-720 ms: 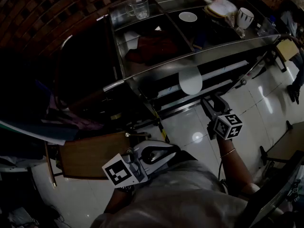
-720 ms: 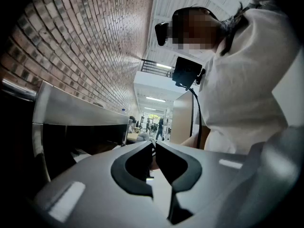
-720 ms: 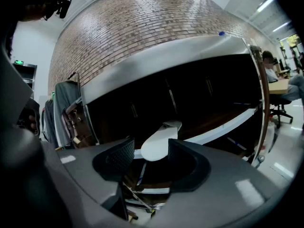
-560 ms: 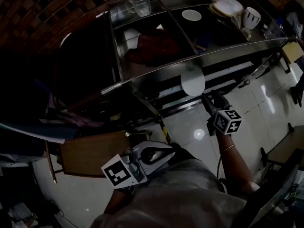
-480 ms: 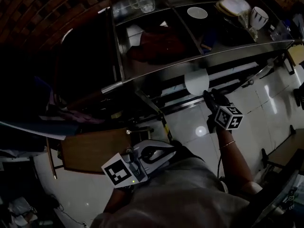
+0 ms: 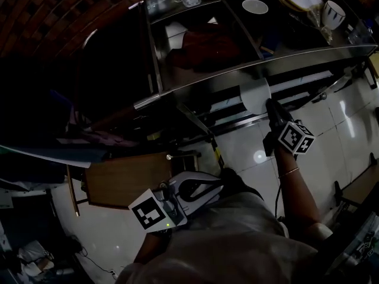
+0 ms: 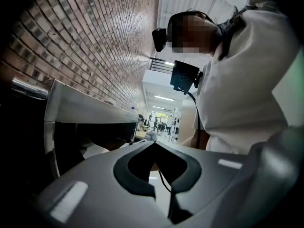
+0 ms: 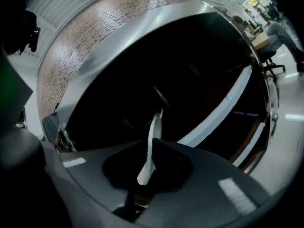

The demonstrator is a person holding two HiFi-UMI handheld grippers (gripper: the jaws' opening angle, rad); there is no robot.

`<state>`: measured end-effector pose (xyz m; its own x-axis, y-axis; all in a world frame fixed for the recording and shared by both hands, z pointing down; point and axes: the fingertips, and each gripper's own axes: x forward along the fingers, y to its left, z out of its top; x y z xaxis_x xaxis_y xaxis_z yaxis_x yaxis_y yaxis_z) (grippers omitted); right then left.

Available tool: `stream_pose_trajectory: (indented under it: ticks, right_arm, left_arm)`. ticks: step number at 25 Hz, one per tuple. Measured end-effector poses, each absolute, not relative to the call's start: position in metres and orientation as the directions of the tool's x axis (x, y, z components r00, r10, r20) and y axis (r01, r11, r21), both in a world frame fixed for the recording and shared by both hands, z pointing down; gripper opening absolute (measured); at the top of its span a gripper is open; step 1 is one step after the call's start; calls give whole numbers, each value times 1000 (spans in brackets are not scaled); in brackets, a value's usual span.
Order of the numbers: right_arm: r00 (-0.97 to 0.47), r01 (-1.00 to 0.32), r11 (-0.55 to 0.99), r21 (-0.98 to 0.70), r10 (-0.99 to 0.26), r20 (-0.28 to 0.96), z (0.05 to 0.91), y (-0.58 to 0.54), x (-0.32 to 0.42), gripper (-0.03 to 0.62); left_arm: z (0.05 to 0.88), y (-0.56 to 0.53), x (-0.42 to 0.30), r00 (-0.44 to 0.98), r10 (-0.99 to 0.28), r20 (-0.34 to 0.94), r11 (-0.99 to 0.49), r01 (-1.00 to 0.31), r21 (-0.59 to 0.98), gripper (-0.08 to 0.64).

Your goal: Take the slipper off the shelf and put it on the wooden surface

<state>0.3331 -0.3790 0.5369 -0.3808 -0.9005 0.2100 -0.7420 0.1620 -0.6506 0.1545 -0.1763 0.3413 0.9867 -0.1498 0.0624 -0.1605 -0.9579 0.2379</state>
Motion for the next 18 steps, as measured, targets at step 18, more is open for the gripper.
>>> stream_pose_trajectory:
  ticks: [18]
  right_arm:
    - [-255, -840, 105, -533, -942, 217, 459, -123, 237, 29]
  left_arm:
    - [339, -53, 33, 999, -39, -31, -974, -31, 226, -8]
